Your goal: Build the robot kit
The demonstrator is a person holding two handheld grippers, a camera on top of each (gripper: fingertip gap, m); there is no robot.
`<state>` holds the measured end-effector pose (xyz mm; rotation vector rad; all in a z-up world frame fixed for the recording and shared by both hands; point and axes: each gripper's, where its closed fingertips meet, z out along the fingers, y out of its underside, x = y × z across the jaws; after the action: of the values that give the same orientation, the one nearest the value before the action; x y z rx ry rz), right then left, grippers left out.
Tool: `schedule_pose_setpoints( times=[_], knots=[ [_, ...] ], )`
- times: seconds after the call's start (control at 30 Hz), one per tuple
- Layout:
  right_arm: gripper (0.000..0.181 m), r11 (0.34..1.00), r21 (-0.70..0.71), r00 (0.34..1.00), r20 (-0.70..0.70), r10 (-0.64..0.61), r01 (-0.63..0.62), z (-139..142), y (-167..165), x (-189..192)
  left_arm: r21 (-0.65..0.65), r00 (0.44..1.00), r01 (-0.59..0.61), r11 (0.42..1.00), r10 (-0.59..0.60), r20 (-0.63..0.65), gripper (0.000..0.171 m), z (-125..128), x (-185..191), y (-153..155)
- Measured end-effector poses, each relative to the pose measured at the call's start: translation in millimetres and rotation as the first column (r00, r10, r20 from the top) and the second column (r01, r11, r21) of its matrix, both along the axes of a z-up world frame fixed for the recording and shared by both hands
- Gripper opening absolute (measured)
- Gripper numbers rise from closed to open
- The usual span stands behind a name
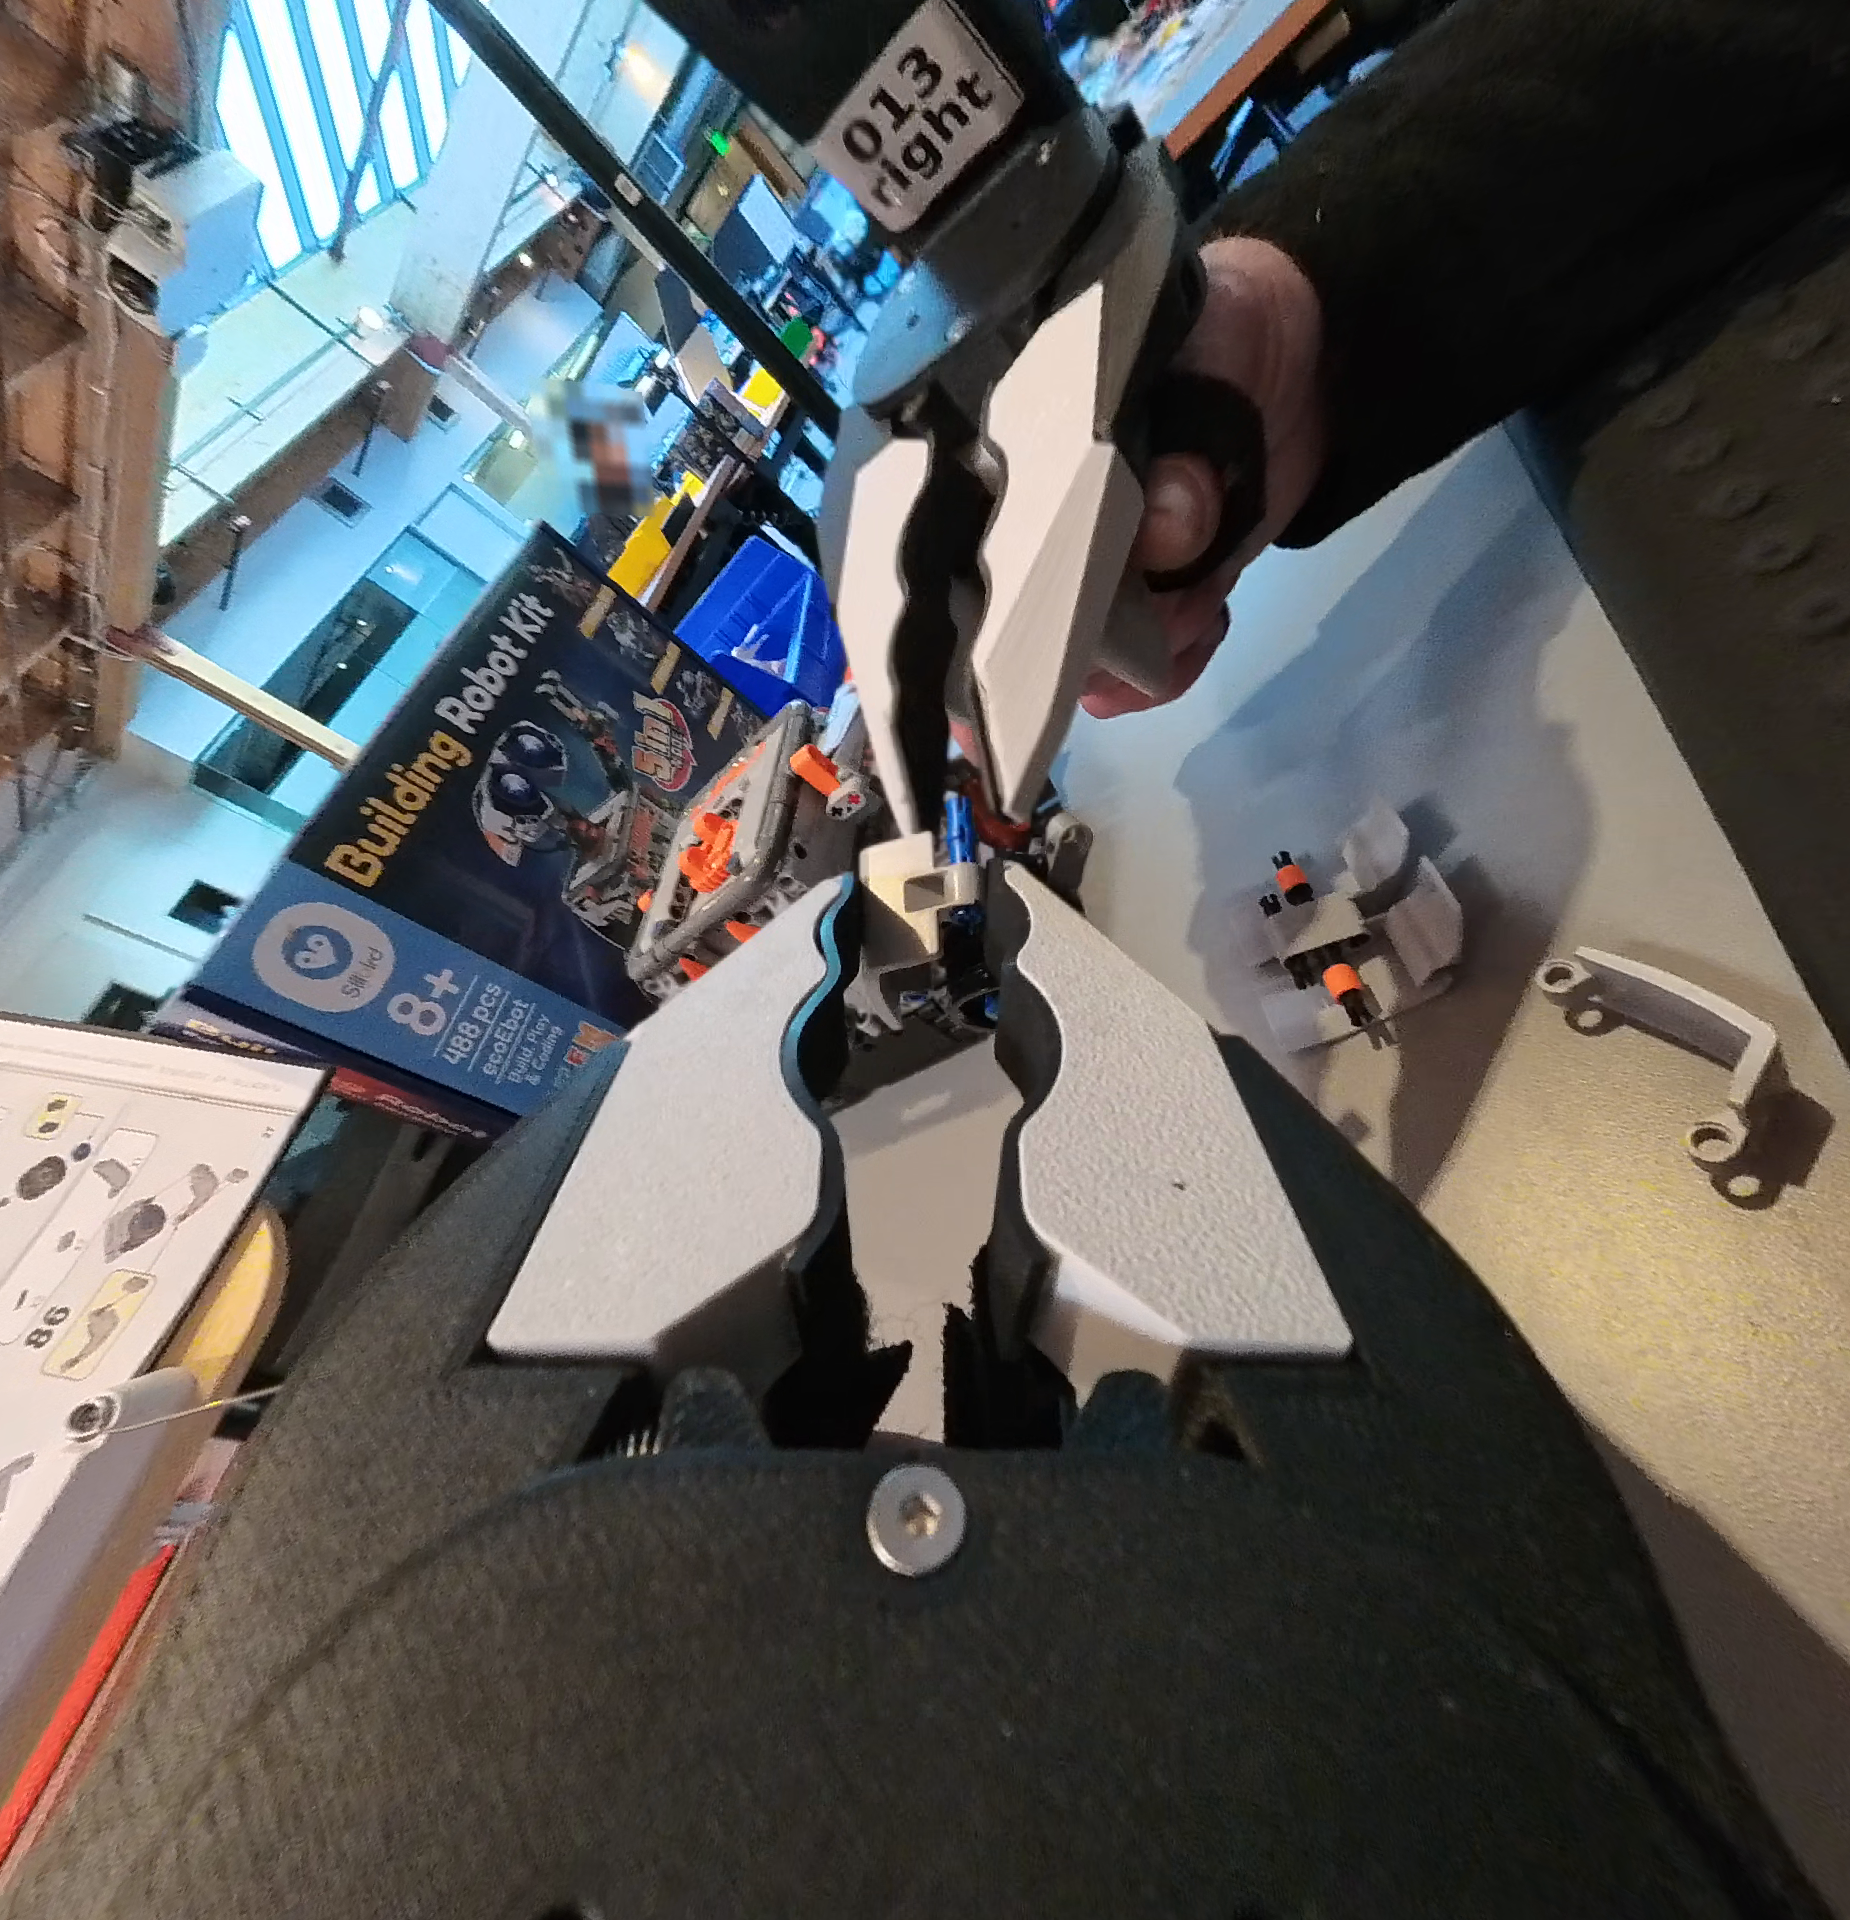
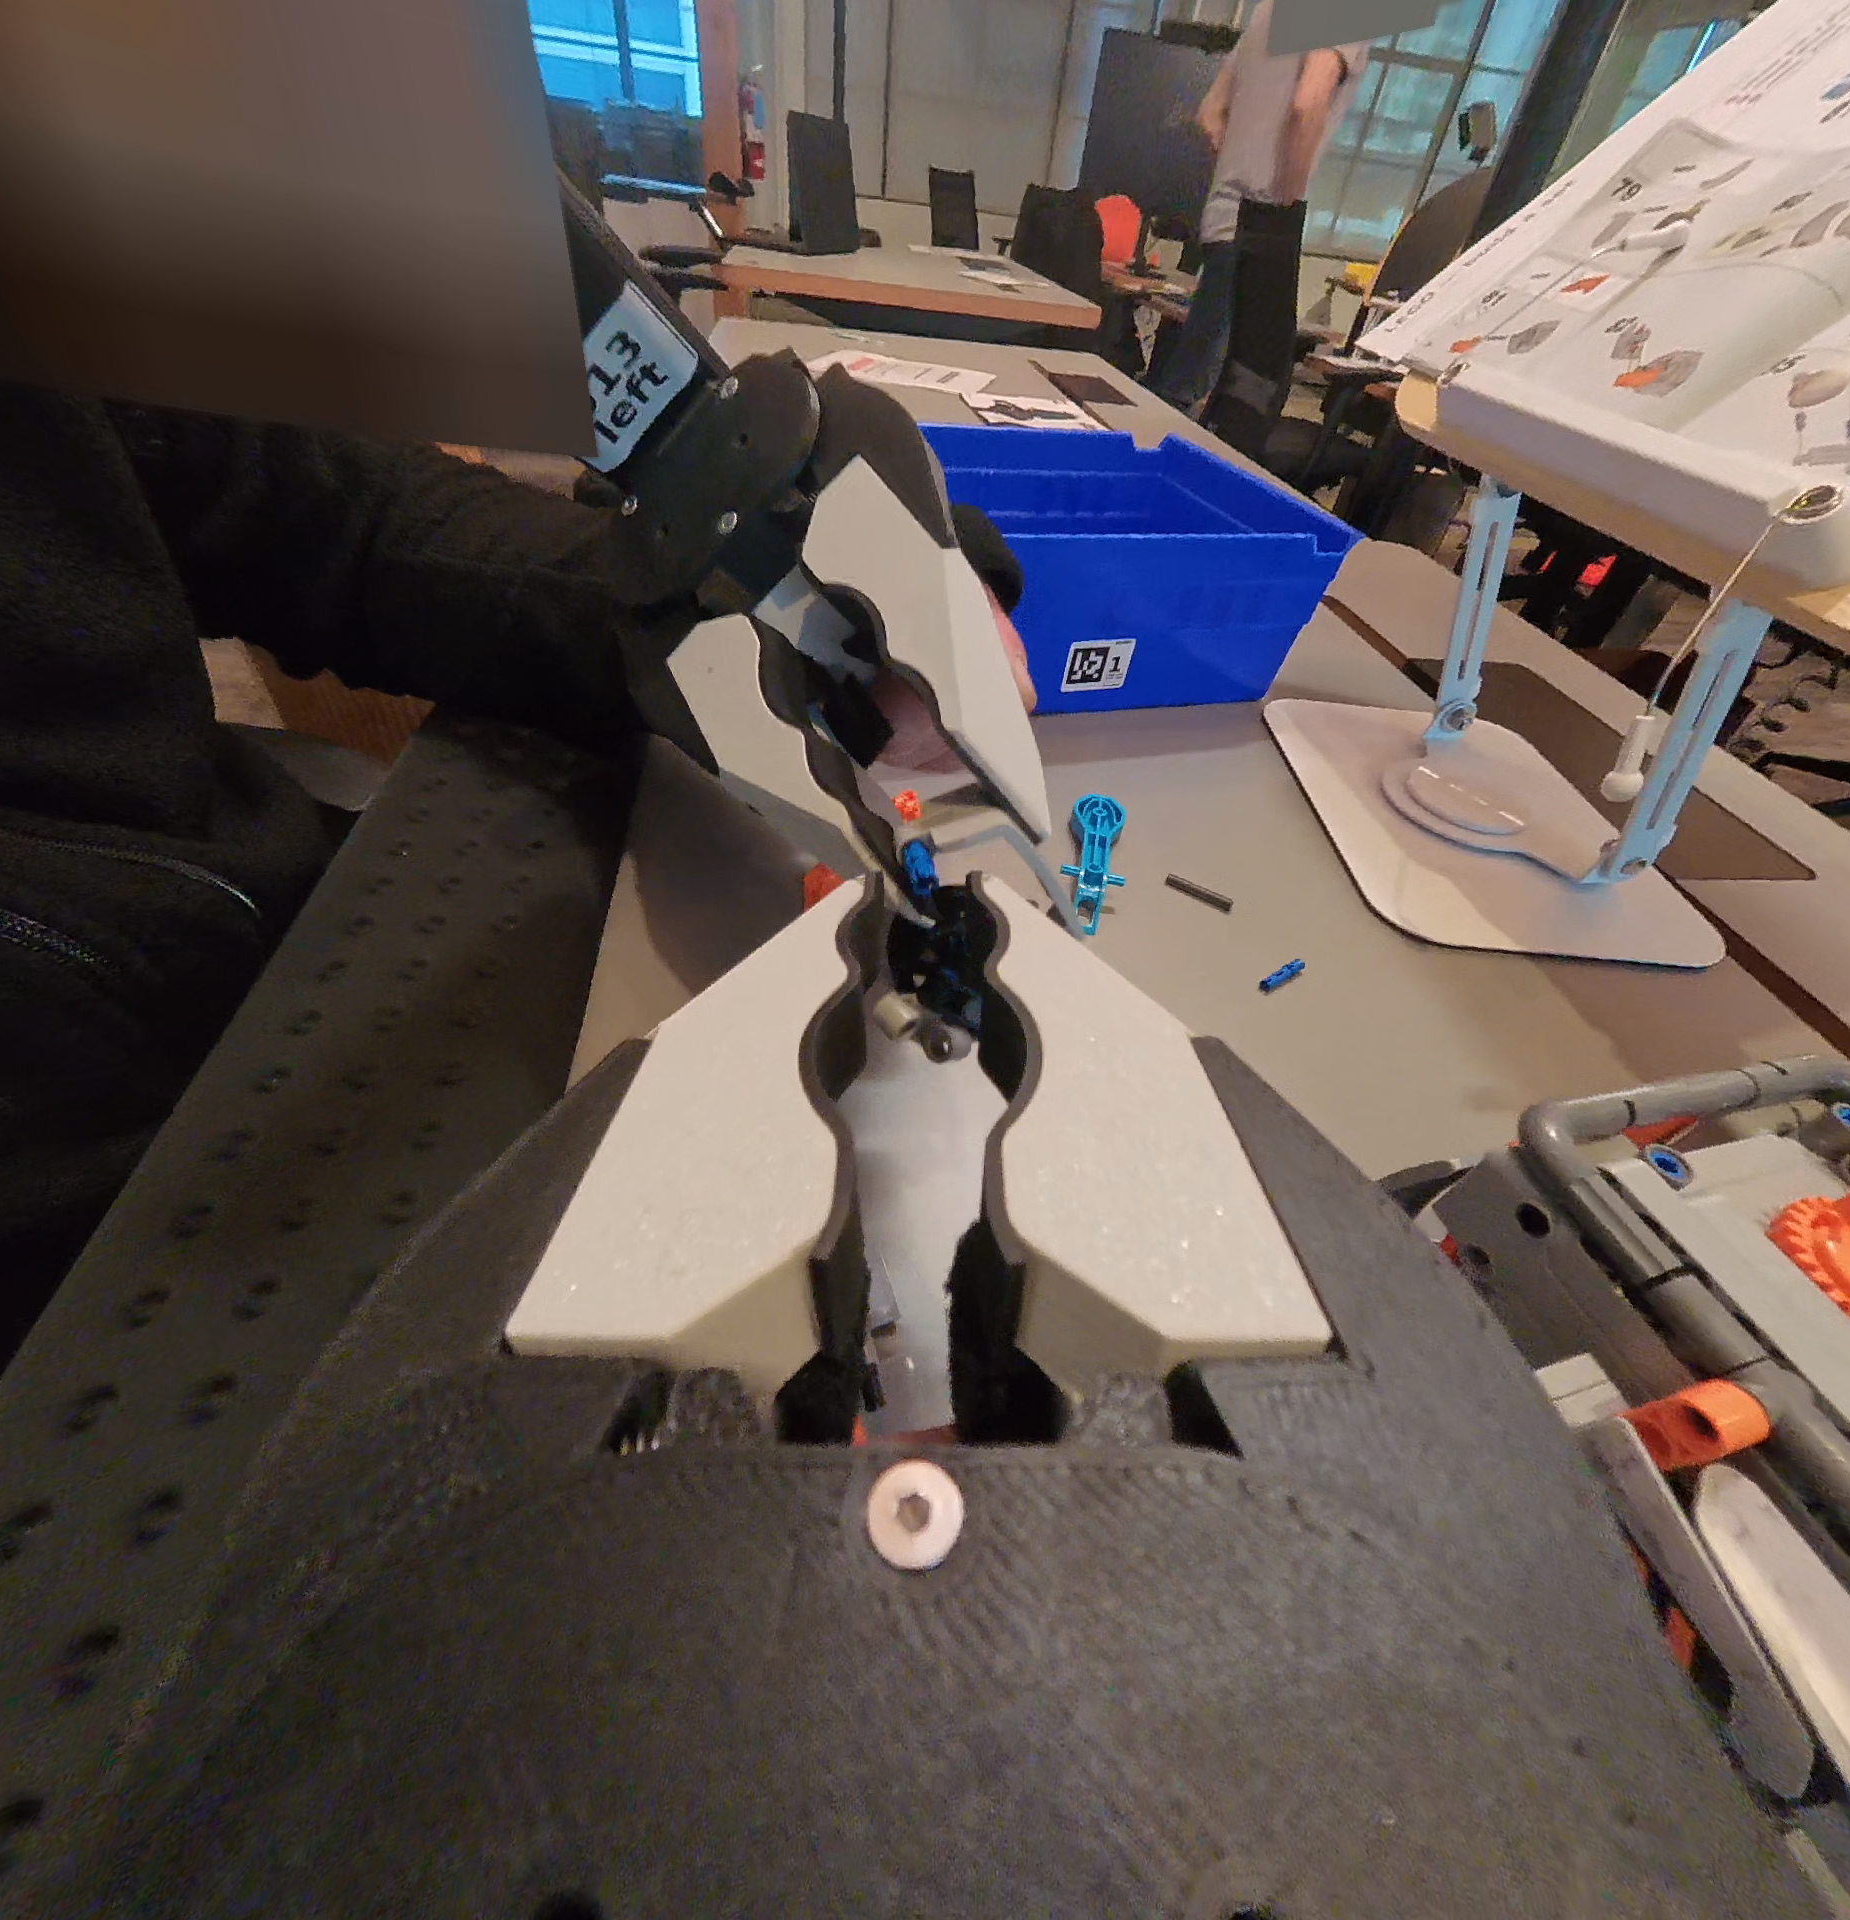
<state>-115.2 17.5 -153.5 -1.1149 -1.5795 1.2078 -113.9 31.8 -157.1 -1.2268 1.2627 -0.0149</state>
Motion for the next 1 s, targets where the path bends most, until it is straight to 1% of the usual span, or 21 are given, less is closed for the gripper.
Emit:
schedule_pose_setpoints(
  times=[0.13,0.2,0.37,0.5,0.6,0.7,0.73,0.8,0.83,0.9,1.0],
  knots=[
    [0.003,1.0,-0.007,1.0,-0.002,0.007,-0.007,-1,-2,-2,0.03,1.0,-0.005,1.0,0.005,-0.015,0.021,1,1,-1],
    [0.003,0.999,-0.033,1.0,-0.006,0.017,-0.017,0,-4,-2,0.053,0.999,-0.009,0.999,0.011,-0.035,0.021,1,2,-1],
    [0.002,0.997,-0.07,0.999,-0.016,0.033,-0.034,2,-6,-2,0.066,0.999,-0.006,0.998,0.008,-0.034,0.02,3,2,-3],
    [0.002,0.998,-0.051,0.999,-0.024,0.029,-0.03,6,-7,-2,0.063,1.0,-0.002,0.998,0.003,-0.023,0.02,5,2,-4],
    [0.002,1.0,-0.009,0.999,-0.026,0.023,-0.024,7,-8,-2,0.075,1.0,-0.002,0.997,0.004,-0.024,0.02,7,3,-5],
    [0.002,0.999,-0.03,0.999,-0.027,0.027,-0.028,6,-7,-2,0.074,1.0,-0.004,0.997,0.006,-0.028,0.02,6,2,-5],
    [0.003,0.999,-0.028,1.0,-0.024,0.019,-0.02,6,-6,-1,0.075,1.0,-0.009,0.997,0.011,-0.029,0.02,6,2,-4],
    [0.017,0.999,-0.038,0.998,-0.053,-0.017,0.015,14,3,3,0.083,1.0,-0.021,0.996,0.023,-0.021,0.02,8,-2,-2],
    [0.02,0.998,-0.055,0.997,-0.062,-0.048,0.044,18,10,6,0.085,1.0,-0.024,0.996,0.024,-0.002,0.02,11,-4,-2],
    [0.019,0.989,-0.101,0.992,-0.053,-0.119,0.113,18,25,7,0.105,1.0,-0.024,0.994,0.023,0.013,0.02,18,-5,-3],
    [0.016,0.979,-0.159,0.991,-0.02,-0.136,0.131,13,29,4,0.161,1.0,-0.011,0.987,0.014,-0.021,0.02,20,0,-8]
  ],
)
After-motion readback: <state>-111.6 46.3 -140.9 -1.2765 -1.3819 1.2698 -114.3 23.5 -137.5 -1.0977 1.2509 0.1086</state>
